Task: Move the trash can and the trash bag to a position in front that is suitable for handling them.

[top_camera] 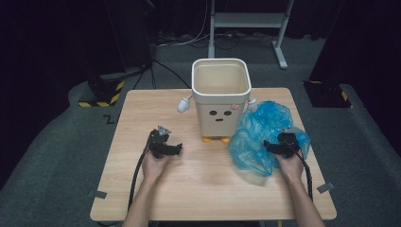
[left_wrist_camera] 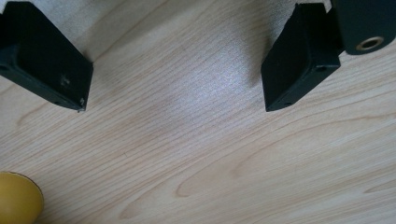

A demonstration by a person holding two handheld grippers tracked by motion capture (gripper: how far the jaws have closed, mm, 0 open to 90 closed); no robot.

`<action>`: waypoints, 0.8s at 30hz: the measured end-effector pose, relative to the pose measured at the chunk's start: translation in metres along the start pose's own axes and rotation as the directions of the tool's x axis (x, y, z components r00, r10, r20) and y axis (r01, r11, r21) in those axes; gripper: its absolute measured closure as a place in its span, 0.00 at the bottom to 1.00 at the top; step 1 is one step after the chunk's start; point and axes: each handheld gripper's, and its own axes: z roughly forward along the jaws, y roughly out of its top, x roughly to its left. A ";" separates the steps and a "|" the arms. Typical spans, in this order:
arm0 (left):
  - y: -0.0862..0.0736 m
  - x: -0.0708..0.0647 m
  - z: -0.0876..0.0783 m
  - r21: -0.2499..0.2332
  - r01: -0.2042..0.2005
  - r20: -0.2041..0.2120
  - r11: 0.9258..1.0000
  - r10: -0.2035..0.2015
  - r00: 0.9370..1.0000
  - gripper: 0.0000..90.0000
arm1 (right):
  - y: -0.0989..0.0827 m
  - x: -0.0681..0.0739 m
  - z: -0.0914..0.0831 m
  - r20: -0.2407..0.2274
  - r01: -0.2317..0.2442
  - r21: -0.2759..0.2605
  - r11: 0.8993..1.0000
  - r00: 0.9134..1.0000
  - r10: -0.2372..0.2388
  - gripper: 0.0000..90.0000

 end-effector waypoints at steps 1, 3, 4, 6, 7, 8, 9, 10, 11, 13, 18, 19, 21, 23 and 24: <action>0.000 0.000 0.000 0.000 0.000 0.001 1.000 0.000 1.000 0.10 | 0.000 0.000 0.000 0.000 0.000 0.000 1.000 1.000 0.000 0.28; 0.000 0.000 0.000 0.001 -0.002 0.001 1.000 0.002 1.000 0.10 | 0.001 0.000 0.000 0.006 -0.003 0.002 1.000 1.000 0.003 0.28; 0.000 0.001 -0.001 0.000 -0.003 0.002 1.000 0.003 1.000 0.11 | 0.001 0.000 0.001 0.008 -0.005 0.003 1.000 1.000 0.005 0.28; 0.000 0.001 -0.001 0.000 -0.001 0.004 1.000 0.001 1.000 0.11 | 0.001 0.000 0.001 0.009 -0.002 0.003 1.000 1.000 0.002 0.28; 0.000 0.001 -0.001 -0.001 -0.002 0.002 1.000 0.002 1.000 0.11 | 0.001 0.000 0.001 0.010 -0.004 0.003 1.000 1.000 0.004 0.28; 0.000 0.000 -0.001 -0.001 0.000 -0.003 1.000 0.000 1.000 0.11 | 0.001 0.000 0.001 0.011 -0.005 0.003 1.000 1.000 0.005 0.28; 0.000 0.000 -0.001 -0.001 0.007 -0.008 1.000 -0.007 1.000 0.11 | 0.001 0.001 0.001 0.013 -0.006 0.003 1.000 1.000 0.006 0.28; -0.001 -0.001 -0.001 0.000 0.015 -0.016 1.000 -0.015 1.000 0.11 | 0.001 0.000 0.000 0.010 -0.006 0.008 1.000 1.000 0.006 0.28; -0.001 -0.002 -0.001 -0.001 0.025 -0.023 1.000 -0.025 0.999 0.11 | 0.002 0.000 0.000 0.007 -0.002 0.014 1.000 1.000 0.002 0.28; -0.001 -0.003 -0.002 0.000 0.031 -0.032 1.000 -0.031 0.999 0.11 | 0.003 0.000 -0.002 0.009 -0.008 0.040 0.999 1.000 0.007 0.27; -0.001 -0.003 -0.002 -0.001 0.033 -0.032 0.999 -0.033 0.999 0.11 | 0.006 0.004 -0.012 -0.031 -0.010 0.012 1.000 0.999 0.010 0.27; -0.001 -0.003 -0.002 -0.001 0.033 -0.032 0.999 -0.033 0.999 0.11 | 0.007 0.004 -0.014 -0.044 -0.011 -0.004 1.000 0.999 0.011 0.27; -0.001 -0.003 -0.002 -0.001 0.033 -0.031 0.999 -0.033 0.999 0.11 | 0.008 0.004 -0.015 -0.059 -0.011 -0.011 1.000 0.998 0.010 0.27; -0.001 -0.003 -0.002 0.000 0.033 -0.032 0.999 -0.033 0.999 0.11 | 0.008 0.004 -0.014 -0.064 -0.006 -0.008 1.000 0.998 0.005 0.27; -0.001 -0.003 -0.002 0.000 0.037 -0.035 0.999 -0.037 0.999 0.11 | 0.006 0.004 -0.013 -0.067 -0.002 -0.003 1.000 0.998 0.002 0.27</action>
